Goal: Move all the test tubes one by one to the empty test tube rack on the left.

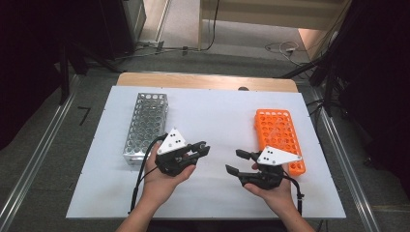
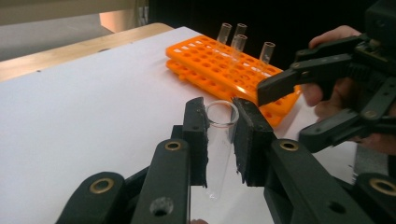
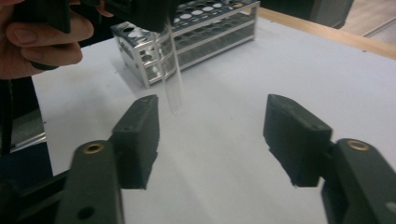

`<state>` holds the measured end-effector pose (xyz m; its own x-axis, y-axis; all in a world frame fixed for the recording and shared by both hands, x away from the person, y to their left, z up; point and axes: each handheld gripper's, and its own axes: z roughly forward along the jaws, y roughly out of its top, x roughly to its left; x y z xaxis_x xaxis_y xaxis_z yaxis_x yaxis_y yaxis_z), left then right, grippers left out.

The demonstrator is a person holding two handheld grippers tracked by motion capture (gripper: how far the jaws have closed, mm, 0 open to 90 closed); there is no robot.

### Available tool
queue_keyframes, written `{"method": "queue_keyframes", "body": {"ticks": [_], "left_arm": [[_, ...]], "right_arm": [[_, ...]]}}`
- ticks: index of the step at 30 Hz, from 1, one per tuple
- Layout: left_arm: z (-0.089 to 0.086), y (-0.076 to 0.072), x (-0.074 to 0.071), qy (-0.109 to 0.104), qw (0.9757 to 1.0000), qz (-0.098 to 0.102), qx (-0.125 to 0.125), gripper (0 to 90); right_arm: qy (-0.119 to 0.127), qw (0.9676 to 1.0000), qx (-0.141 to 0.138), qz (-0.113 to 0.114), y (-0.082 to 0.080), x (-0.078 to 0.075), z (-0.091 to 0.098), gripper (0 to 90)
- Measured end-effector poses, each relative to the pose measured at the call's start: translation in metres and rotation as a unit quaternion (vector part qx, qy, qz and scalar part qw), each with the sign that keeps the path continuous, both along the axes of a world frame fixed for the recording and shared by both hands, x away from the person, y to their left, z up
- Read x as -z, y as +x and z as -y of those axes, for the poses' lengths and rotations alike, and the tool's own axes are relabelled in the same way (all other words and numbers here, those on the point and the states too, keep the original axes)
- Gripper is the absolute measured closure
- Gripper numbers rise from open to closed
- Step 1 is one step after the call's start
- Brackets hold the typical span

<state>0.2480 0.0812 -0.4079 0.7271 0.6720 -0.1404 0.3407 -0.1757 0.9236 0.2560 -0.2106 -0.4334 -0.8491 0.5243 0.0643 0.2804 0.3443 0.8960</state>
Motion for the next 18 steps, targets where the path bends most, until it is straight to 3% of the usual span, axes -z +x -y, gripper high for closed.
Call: {"method": "queue_keyframes", "body": {"ticks": [4, 9, 18], "left_arm": [[-0.011, 0.005, -0.004, -0.003, 0.9999, 0.004, -0.014, 75.1], [-0.026, 0.013, -0.009, 0.000, 0.9995, 0.009, -0.031, 75.1], [-0.050, 0.032, -0.020, 0.006, 0.9978, 0.018, -0.064, 75.1]], "right_arm": [[0.007, 0.9998, 0.017, -0.003, -0.001, 0.002, 0.015, 13.4], [0.011, 0.9993, 0.035, -0.006, -0.005, 0.004, 0.034, 0.0], [0.019, 0.9988, 0.044, -0.011, -0.010, 0.011, 0.066, 0.0]]}}
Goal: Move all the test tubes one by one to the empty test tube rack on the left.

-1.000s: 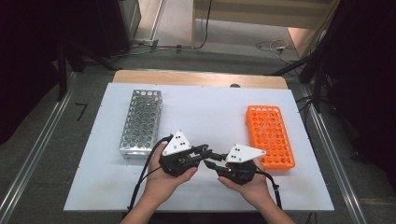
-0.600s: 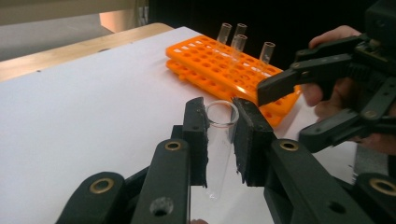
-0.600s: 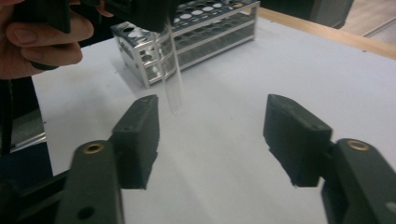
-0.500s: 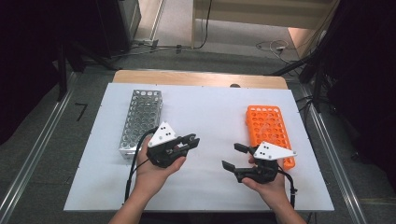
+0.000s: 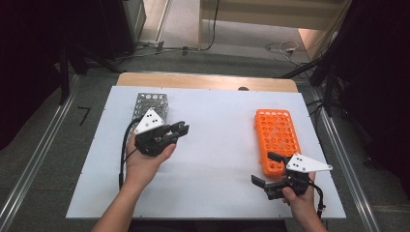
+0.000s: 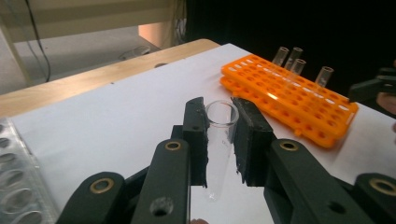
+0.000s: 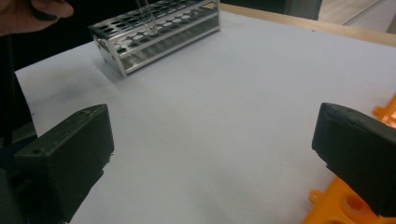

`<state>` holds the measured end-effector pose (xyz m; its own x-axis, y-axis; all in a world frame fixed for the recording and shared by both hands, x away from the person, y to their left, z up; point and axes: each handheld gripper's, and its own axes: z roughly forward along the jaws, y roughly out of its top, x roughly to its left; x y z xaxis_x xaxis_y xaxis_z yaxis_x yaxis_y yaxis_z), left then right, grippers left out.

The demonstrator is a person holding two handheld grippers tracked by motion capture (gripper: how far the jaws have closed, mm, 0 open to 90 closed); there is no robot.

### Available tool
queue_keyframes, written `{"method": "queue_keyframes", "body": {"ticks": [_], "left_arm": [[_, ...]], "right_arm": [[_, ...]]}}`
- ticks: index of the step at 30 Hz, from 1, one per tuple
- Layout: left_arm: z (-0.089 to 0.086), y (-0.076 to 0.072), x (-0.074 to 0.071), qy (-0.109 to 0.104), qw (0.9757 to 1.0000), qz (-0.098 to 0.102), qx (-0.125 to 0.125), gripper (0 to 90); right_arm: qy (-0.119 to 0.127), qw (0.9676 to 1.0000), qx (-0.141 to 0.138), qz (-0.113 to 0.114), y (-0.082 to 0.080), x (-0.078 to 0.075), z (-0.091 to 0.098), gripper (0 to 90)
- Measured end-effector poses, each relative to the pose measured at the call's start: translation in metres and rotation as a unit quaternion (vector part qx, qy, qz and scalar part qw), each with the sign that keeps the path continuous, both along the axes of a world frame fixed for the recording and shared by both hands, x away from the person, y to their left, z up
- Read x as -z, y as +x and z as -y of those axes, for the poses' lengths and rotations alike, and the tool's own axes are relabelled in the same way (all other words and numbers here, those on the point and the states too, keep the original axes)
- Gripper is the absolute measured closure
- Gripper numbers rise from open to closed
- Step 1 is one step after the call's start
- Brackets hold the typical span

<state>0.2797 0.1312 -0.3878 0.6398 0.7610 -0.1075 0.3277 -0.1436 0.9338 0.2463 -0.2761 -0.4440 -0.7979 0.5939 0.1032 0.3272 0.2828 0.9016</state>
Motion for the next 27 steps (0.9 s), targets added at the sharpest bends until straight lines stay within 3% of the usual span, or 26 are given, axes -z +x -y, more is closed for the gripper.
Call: {"method": "queue_keyframes", "body": {"ticks": [13, 27], "left_arm": [[-0.028, 0.037, -0.005, 0.006, 0.9990, 0.005, -0.045, 75.2], [-0.053, 0.082, -0.002, 0.002, 0.9949, 0.013, -0.100, 75.2]], "right_arm": [[-0.001, 0.9992, 0.040, -0.004, -0.005, 0.006, 0.040, 0.0], [0.000, 0.9987, 0.052, -0.004, -0.002, 0.008, 0.050, 0.0]]}}
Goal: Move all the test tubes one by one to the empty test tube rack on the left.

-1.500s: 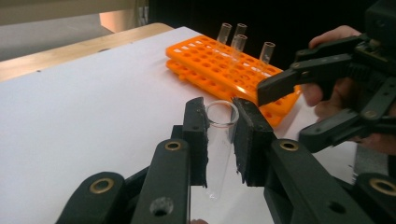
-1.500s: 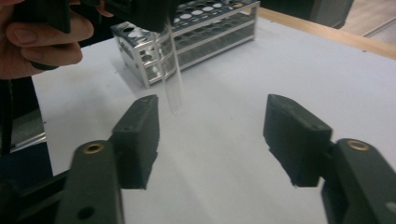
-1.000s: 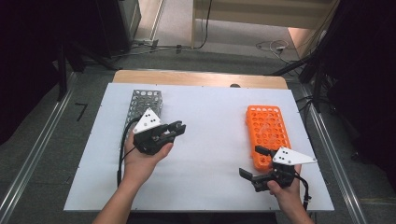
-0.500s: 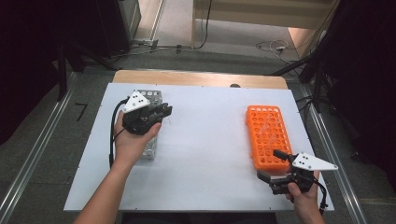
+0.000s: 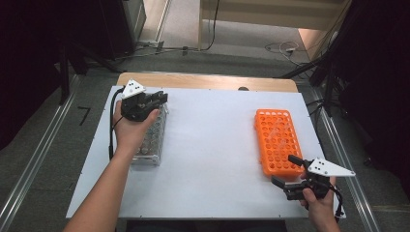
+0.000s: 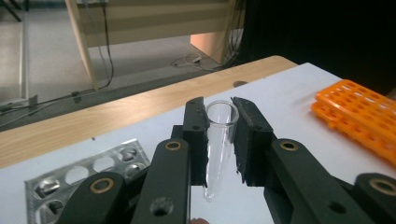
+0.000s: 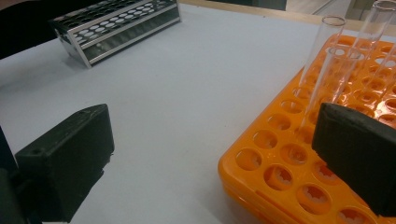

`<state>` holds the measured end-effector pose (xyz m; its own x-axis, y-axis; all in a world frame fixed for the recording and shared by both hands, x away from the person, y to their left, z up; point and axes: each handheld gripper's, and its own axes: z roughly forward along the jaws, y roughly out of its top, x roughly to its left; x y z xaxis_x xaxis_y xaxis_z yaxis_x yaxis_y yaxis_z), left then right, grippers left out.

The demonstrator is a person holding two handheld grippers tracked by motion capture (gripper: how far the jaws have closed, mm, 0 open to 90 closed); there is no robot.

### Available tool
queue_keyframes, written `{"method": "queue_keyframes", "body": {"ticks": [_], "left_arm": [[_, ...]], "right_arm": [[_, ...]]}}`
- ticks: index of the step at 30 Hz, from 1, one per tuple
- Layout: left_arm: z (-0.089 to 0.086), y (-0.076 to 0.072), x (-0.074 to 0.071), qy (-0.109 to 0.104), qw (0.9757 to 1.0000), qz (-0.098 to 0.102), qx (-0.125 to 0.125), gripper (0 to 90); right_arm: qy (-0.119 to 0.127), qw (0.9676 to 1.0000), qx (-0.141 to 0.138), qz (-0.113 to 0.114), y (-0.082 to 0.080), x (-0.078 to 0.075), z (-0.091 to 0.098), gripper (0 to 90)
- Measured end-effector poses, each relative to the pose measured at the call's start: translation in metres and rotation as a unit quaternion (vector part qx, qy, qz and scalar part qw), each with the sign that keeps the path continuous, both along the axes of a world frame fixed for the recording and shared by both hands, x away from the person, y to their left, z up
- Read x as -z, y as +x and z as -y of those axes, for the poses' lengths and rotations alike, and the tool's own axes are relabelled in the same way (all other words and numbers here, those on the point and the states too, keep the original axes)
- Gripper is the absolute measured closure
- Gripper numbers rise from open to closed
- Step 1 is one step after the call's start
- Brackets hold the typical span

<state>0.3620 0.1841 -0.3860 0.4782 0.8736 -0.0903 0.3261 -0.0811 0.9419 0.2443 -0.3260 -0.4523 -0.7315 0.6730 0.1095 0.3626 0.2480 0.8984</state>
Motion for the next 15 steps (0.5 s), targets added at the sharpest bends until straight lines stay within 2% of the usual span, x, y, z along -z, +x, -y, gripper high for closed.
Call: {"method": "queue_keyframes", "body": {"ticks": [6, 15], "left_arm": [[-0.007, 0.019, 0.001, 0.004, 0.9996, 0.004, -0.027, 75.2], [-0.010, 0.042, 0.003, 0.022, 0.9984, 0.006, -0.052, 75.2]], "right_arm": [[0.001, 1.0000, 0.001, 0.001, 0.000, 0.000, 0.002, 0.0], [0.007, 1.0000, -0.001, 0.001, 0.001, 0.001, 0.004, 0.0]]}}
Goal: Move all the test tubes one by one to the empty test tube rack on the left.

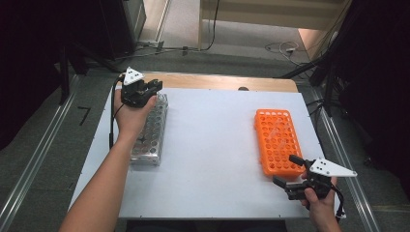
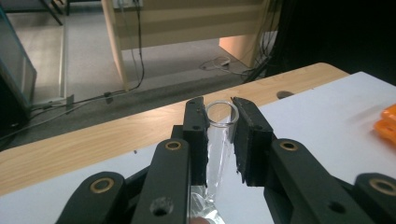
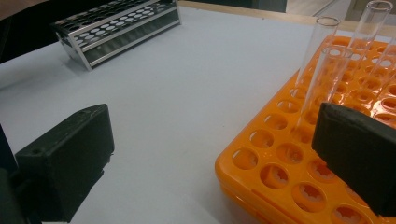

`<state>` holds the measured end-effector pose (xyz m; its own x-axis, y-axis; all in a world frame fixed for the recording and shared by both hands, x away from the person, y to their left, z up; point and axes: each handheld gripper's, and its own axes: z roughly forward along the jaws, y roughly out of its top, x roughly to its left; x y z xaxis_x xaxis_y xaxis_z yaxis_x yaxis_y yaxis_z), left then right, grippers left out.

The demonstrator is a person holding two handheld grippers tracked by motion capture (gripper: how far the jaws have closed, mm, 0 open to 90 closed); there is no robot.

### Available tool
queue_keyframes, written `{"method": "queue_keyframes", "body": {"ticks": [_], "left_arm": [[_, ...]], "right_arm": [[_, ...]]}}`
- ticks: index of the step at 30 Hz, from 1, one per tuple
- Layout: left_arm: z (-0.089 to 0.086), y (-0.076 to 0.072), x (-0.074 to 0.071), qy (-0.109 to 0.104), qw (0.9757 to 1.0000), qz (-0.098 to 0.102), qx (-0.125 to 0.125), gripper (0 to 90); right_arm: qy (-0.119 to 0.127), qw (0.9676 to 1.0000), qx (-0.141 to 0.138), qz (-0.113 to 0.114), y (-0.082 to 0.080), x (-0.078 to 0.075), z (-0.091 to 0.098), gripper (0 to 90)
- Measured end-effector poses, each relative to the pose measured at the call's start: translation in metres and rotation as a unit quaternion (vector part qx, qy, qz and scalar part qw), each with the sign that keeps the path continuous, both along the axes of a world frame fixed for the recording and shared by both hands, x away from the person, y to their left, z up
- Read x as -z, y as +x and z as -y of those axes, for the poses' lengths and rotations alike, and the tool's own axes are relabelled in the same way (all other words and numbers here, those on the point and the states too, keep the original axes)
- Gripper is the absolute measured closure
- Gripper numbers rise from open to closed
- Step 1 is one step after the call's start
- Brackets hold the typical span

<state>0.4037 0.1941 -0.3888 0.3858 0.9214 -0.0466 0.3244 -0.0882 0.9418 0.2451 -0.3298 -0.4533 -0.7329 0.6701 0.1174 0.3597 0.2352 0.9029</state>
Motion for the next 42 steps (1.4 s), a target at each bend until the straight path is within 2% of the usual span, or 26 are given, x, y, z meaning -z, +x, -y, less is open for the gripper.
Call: {"method": "queue_keyframes", "body": {"ticks": [3, 9, 14, 26, 35, 42], "left_arm": [[-0.001, 0.006, 0.000, 0.003, 0.9999, 0.003, -0.010, 75.2], [-0.003, 0.016, 0.005, 0.010, 0.9996, -0.007, -0.027, 75.2], [-0.004, 0.021, 0.011, 0.007, 0.9995, -0.016, -0.028, 75.2], [0.001, 0.032, 0.025, 0.018, 0.9982, -0.046, -0.032, 75.2], [0.004, 0.037, 0.034, 0.028, 0.9962, -0.076, -0.033, 75.1], [0.005, 0.039, 0.039, 0.035, 0.9947, -0.091, -0.031, 74.9]], "right_arm": [[0.001, 1.0000, 0.000, 0.000, 0.000, 0.000, 0.001, 0.0], [0.001, 1.0000, 0.001, 0.001, -0.001, 0.000, 0.001, 0.0], [0.004, 1.0000, 0.003, 0.000, -0.001, 0.000, 0.002, 0.0], [0.001, 1.0000, 0.002, 0.001, 0.000, 0.000, 0.002, 0.0], [-0.002, 1.0000, -0.002, 0.001, 0.000, 0.001, -0.001, 0.0], [-0.003, 1.0000, -0.001, 0.001, 0.000, 0.001, -0.001, 0.0]]}}
